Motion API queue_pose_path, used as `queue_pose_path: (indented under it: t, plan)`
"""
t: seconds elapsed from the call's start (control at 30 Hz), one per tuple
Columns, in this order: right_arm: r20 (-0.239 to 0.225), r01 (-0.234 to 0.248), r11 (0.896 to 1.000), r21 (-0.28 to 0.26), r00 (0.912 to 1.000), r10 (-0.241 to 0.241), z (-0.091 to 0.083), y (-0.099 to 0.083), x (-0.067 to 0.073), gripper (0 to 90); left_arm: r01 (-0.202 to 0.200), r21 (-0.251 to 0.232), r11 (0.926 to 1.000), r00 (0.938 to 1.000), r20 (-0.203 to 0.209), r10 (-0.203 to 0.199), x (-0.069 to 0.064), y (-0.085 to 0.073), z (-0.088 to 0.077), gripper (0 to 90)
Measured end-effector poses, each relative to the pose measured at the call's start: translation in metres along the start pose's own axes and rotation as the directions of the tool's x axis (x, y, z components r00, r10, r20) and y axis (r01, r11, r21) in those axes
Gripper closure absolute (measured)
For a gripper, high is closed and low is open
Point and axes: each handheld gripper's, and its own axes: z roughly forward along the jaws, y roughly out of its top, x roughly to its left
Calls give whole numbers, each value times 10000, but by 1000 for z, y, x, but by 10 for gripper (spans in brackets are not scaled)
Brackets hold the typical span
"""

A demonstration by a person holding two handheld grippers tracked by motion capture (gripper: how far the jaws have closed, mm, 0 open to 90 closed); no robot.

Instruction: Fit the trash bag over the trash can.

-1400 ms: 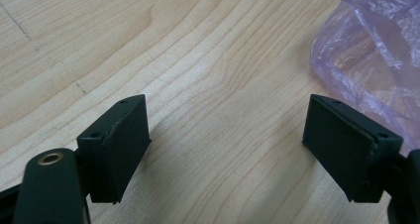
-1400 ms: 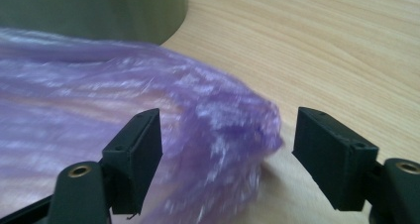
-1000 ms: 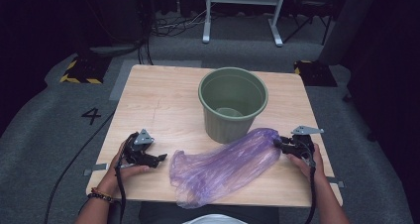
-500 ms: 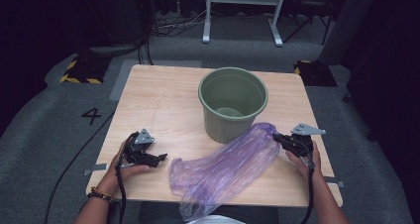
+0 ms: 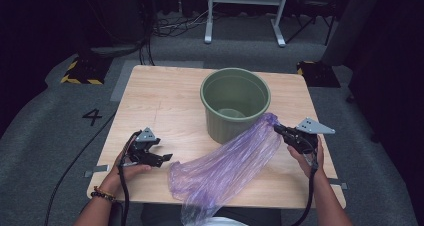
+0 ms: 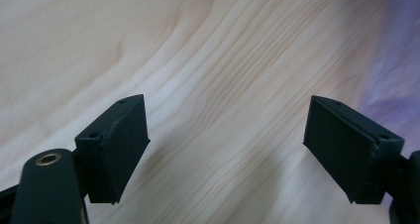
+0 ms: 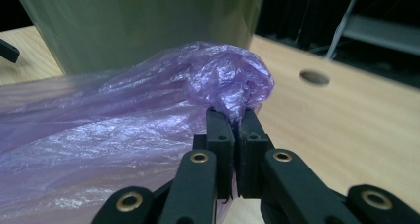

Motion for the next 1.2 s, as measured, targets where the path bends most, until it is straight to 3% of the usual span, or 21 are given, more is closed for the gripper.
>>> queue_pose_path:
  t: [0.07,0.17,0.2,0.23,0.27,0.3,0.4,0.43,0.47,0.5,0.57,0.63,0.67,0.7,0.8,0.87,1.0,1.03,1.07,1.1,1.2]
  plan:
    - [91,175,9989,-433,9998,-171,-4,10,4,873,-328,-507,9982,9965,746,365,-15,18,-4,173]
    - [153,196,9968,-773,9997,-185,-7,19,7,873,-653,-834,9944,9848,1556,777,-33,37,-5,174]
    - [219,235,9962,-836,9995,-218,-7,22,8,873,-653,-834,9944,9848,1556,777,-33,37,-5,171]
    - [251,275,9956,-899,9994,-254,-7,24,9,873,-962,-859,9917,9753,1907,1111,-48,47,-2,169]
    - [251,275,9956,-899,9994,-254,-7,24,9,873,-962,-859,9917,9753,1907,1111,-48,47,-2,169]
    - [278,398,9952,-898,9989,-374,-7,29,11,873,-1478,-710,9865,9667,2002,1593,-64,57,2,168]
    - [363,628,9942,-874,9975,-598,-4,33,14,872,-1942,-294,9805,9604,1978,1962,-78,62,10,159]
    - [363,629,9939,-912,9976,-598,-4,34,15,872,-2151,94,9765,9532,2194,2079,-85,63,20,160]
    - [363,629,9939,-912,9976,-598,-4,34,15,872,-2151,94,9765,9532,2194,2079,-85,63,20,160]
    - [383,651,9932,-963,9974,-617,-4,35,15,872,-2121,434,9763,9568,2127,1984,-86,62,29,160]
    - [315,743,9910,-1118,9970,-712,-5,38,17,871,-2084,1213,9705,9559,2353,1758,-87,56,48,167]
    - [274,814,9891,-1225,9965,-786,-6,39,19,870,-2276,1698,9588,9572,2197,1883,-87,51,59,204]
    - [274,814,9891,-1225,9965,-786,-6,39,19,870,-2276,1698,9588,9572,2197,1883,-87,51,59,248]
    - [217,861,9870,-1354,9962,-839,-8,40,20,868,-2187,1952,9561,9644,1926,1813,-86,47,66,289]
    - [139,888,9840,-1543,9961,-877,-11,42,21,867,-2396,2179,9461,9648,1620,2071,-84,45,70,432]
    - [119,905,9829,-1606,9959,-897,-12,42,21,867,-2479,2121,9453,9643,1480,2196,-83,45,70,536]
    - [49,964,9780,-1851,9953,-972,-16,44,23,868,-2718,2027,9408,9602,1227,2510,-82,44,68,786]
    - [-36,1063,9736,-2019,9940,-1092,-19,46,26,868,-2920,2124,9325,9560,916,2785,-83,43,66,854]
    - [-36,1063,9736,-2019,9940,-1092,-19,46,26,868,-2920,2124,9325,9560,916,2785,-83,43,66,885]
    - [-116,1181,9688,-2177,9923,-1236,-23,48,29,869,-3106,2029,9286,9505,731,3019,-82,42,64,892]
    - [-310,1374,9599,-2445,9883,-1494,-31,53,34,870,-3160,1787,9318,9487,484,3125,-79,43,56,896]
